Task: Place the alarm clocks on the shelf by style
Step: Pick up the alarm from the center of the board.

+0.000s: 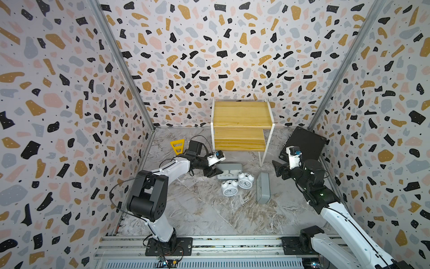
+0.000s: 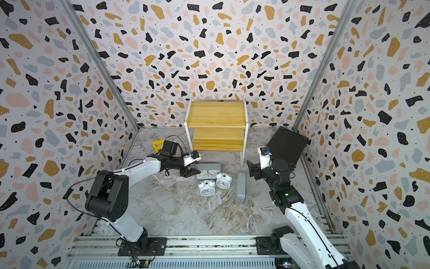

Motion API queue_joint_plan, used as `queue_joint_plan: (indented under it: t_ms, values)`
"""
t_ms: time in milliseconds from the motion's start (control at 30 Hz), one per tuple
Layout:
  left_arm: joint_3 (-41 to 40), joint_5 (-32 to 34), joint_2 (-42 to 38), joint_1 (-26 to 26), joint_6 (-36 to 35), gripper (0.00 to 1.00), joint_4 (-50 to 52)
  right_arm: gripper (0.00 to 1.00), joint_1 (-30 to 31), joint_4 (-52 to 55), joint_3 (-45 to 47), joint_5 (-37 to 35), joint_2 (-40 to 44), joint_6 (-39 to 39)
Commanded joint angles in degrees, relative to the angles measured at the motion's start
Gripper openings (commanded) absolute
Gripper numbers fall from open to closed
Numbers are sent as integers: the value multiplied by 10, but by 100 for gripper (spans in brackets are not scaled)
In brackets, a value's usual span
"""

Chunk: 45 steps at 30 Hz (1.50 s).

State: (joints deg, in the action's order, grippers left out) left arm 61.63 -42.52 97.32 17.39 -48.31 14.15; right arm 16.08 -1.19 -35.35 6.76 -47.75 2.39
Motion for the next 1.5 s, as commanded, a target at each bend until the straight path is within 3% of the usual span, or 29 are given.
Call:
queue_joint_plan:
  t_ms: [0, 367, 567, 1000, 1233, 1467]
  values:
    - [20, 14, 8, 6, -25, 64, 36, 85, -1, -2, -17, -4, 4, -6]
    - [17, 41, 8, 8, -41, 51, 58, 85, -1, 9, -16, -9, 9, -8]
    - [24, 38, -4, 9, -66, 23, 92, 85, -1, 13, -16, -9, 18, -10]
    - [7, 103, -191, 9, -6, 22, 98, 86, -1, 16, -45, 87, 20, -30]
    - [97, 44, -229, 9, -6, 23, 232, 87, -1, 30, -98, 232, -23, -76]
    - [159, -19, -237, 12, -3, 23, 304, 87, -1, 157, -205, 412, -97, -160]
